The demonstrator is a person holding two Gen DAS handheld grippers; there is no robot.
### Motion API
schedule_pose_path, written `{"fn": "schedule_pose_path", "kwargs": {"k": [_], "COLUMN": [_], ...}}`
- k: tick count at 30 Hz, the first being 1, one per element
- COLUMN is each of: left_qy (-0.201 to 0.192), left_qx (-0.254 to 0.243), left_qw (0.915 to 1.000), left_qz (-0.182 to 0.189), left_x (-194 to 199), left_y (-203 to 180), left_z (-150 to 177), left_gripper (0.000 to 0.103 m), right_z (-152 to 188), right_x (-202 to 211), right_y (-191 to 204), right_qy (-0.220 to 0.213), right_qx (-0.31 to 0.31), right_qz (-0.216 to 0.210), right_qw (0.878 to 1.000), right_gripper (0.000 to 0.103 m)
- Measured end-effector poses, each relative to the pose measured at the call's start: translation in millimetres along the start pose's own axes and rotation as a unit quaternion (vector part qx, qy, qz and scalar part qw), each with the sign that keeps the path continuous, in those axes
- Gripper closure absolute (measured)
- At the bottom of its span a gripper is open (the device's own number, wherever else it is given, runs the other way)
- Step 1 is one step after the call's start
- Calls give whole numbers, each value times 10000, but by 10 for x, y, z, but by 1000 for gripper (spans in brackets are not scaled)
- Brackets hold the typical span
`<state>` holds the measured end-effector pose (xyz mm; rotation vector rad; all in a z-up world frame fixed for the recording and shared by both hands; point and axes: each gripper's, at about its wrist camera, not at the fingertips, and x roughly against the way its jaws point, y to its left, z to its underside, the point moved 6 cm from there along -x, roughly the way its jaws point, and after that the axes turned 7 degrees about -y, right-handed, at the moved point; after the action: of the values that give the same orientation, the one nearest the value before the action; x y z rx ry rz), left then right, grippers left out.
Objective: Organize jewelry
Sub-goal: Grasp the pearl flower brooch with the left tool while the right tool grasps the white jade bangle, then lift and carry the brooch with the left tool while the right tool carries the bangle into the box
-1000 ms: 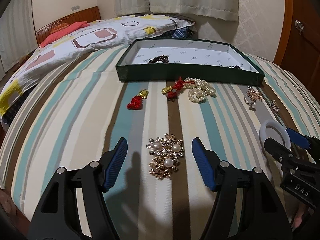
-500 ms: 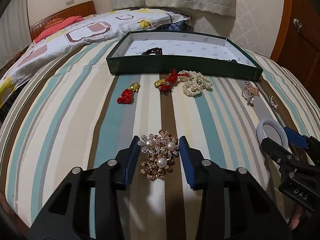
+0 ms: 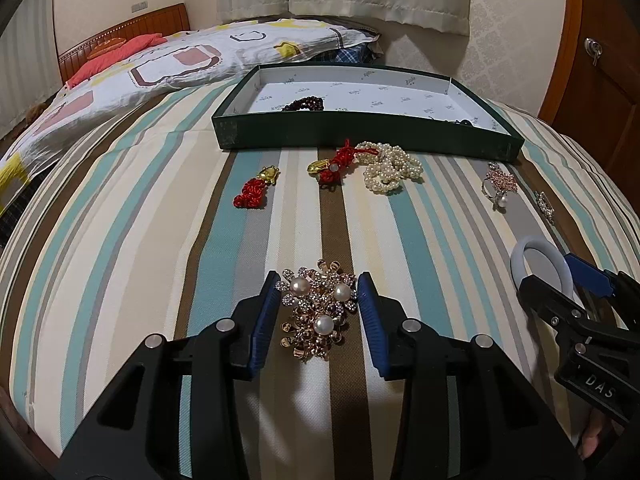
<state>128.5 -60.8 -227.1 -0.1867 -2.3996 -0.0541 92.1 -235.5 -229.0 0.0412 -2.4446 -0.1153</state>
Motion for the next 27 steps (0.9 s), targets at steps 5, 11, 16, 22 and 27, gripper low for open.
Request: {"fn": "schedule_pose_path", "kwargs": {"k": [5,11,16,22,27], "left_qy": [-7,-84,-142,-268,-383], "left_qx": [10,39,85,117,135], "left_qw": [10000,10000,9999,9996,9992], "left_qz": [-3,-18,-7,28,48], "left_x": [8,72,123,215,276], "left_y": [4,21,38,46,49], "left_z": [0,-26,-62,-147,-249], "left_gripper": [65,65,65,65,65], "right_z": [-1,-11,-51,-144,-286], "right_x": [2,17,59,115,166], "right_y": [-2,18,49,48,52], "right_qy": [-2,-30,-105,-211,-365], "right_qx": [-2,2,19,21,19], "right_qz": [-2,-13,-26,-48,-54], "right_qw": [10000,10000,9999,9998,9993], "right_gripper": [35,35,35,35,35]}}
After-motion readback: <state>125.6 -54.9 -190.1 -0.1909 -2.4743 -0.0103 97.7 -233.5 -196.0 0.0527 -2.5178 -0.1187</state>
